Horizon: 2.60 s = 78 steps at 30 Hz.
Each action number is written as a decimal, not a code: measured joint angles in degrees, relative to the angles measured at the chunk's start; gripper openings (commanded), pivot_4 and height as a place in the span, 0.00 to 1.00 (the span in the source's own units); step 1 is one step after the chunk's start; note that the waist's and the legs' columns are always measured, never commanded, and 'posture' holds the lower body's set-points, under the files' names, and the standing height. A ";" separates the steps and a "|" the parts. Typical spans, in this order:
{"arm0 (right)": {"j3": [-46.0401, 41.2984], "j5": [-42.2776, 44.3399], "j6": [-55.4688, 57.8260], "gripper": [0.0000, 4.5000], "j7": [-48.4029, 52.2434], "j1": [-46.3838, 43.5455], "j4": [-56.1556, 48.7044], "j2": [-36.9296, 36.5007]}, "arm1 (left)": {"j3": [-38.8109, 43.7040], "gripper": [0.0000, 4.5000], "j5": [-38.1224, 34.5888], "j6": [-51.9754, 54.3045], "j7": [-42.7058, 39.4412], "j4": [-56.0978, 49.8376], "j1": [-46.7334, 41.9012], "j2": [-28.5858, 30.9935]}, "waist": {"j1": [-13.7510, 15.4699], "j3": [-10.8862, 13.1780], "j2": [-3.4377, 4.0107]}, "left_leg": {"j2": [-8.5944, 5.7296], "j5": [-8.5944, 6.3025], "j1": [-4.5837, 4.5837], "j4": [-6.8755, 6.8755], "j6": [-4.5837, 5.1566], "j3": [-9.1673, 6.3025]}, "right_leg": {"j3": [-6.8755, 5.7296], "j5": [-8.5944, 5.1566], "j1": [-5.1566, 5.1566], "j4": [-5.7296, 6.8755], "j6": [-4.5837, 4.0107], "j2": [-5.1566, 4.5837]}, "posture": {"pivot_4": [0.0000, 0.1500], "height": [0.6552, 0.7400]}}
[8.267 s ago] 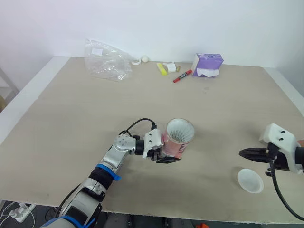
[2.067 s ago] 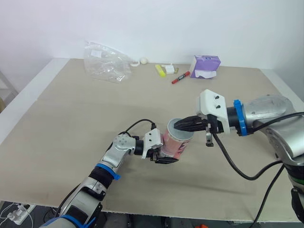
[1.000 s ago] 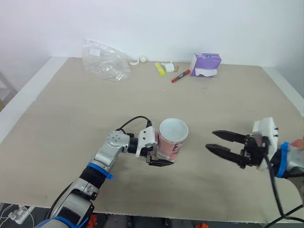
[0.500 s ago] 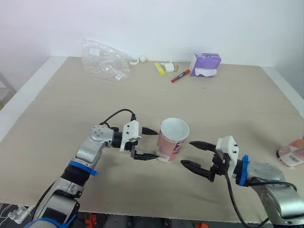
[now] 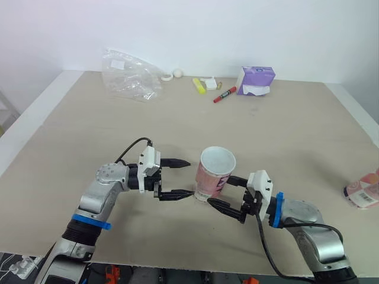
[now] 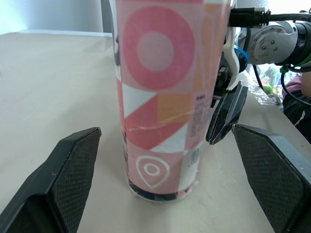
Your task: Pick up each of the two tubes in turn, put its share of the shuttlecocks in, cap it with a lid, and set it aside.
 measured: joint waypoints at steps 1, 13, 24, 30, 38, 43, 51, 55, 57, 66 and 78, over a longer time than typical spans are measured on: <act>0.22 -0.05 -0.10 0.97 -0.03 -0.23 0.21 0.12 | 0.01 1.00 0.01 -0.32 0.01 0.02 0.09 0.02 | -0.02 0.00 0.00 | 0.00 0.00 0.00 0.00 0.00 0.00 | 0.00 0.00 0.00 0.00 0.00 0.00 | 1.00 1.00; 5.82 -3.86 -4.60 0.97 -0.87 -5.07 6.85 5.11 | 0.11 1.00 1.29 -7.08 -0.71 1.49 1.41 0.83 | -0.10 0.00 0.00 | 0.03 0.02 0.02 0.00 -0.03 0.01 | 0.00 0.02 0.00 0.03 -0.04 0.03 | 1.00 1.00; 8.01 -6.17 -8.28 0.97 -1.23 -8.36 12.27 7.98 | 0.33 1.00 2.11 -8.30 0.16 1.55 2.59 2.75 | -0.15 0.00 0.01 | 0.05 0.03 0.05 -0.01 -0.05 0.02 | -0.01 0.02 0.00 0.06 -0.05 0.05 | 1.00 1.00; 8.17 -6.64 -8.85 0.97 -1.20 -10.10 14.00 8.58 | 0.34 1.00 2.13 -8.29 0.44 1.53 3.22 3.01 | -0.16 0.00 0.01 | 0.05 0.06 0.06 -0.01 -0.10 0.03 | -0.01 0.05 0.00 0.07 -0.07 0.04 | 1.00 1.00; 8.16 -7.17 -9.28 0.97 -1.28 -11.65 14.94 8.88 | 0.32 1.00 2.36 -8.26 0.37 1.56 3.82 3.25 | -0.17 0.00 0.01 | 0.05 0.07 0.06 -0.01 -0.11 0.03 | -0.01 0.06 0.00 0.07 -0.07 0.04 | 1.00 1.00; 8.15 -7.18 -9.29 0.97 -1.21 -11.88 14.96 8.79 | 0.31 1.00 2.42 -8.22 0.37 1.83 3.81 3.38 | -0.17 0.00 0.01 | 0.05 0.07 0.06 -0.01 -0.11 0.03 | -0.01 0.05 0.00 0.07 -0.07 0.04 | 1.00 1.00; 8.16 -7.20 -9.27 0.97 -1.34 -12.53 14.97 9.21 | -0.16 1.00 2.80 -8.13 0.55 2.35 3.70 2.94 | -0.17 0.01 0.01 | 0.05 0.07 0.06 -0.01 -0.11 0.03 | -0.01 0.06 0.00 0.08 -0.07 0.04 | 1.00 1.00; 8.34 -7.35 -9.27 0.97 -1.35 -12.86 15.56 9.91 | -0.18 1.00 2.92 -8.13 0.53 2.80 3.53 2.86 | -0.17 0.01 0.01 | 0.05 0.07 0.06 -0.01 -0.11 0.03 | -0.01 0.06 0.00 0.08 -0.07 0.04 | 1.00 1.00; 8.60 -7.49 -9.27 0.97 -1.36 -13.37 16.37 10.44 | -0.20 1.00 2.95 -8.13 0.52 2.85 3.41 2.83 | -0.18 0.00 0.01 | 0.05 0.07 0.06 -0.01 -0.12 0.03 | -0.01 0.06 0.00 0.08 -0.07 0.05 | 1.00 1.00; 9.83 -8.31 -9.31 0.97 -1.21 -14.38 19.10 11.40 | -0.28 1.00 3.33 -8.13 0.52 2.88 3.23 2.80 | -0.21 0.01 0.01 | 0.05 0.08 0.06 -0.01 -0.14 0.03 | -0.01 0.06 0.00 0.09 -0.08 0.05 | 1.00 1.00; 9.61 -8.27 -9.50 0.65 -1.19 -14.51 19.35 11.35 | -0.20 1.00 3.44 -8.26 0.65 3.40 3.23 2.82 | -0.21 0.00 0.01 | 0.06 0.09 0.07 -0.01 -0.16 0.03 | -0.01 0.07 0.00 0.10 -0.08 0.05 | 1.00 1.00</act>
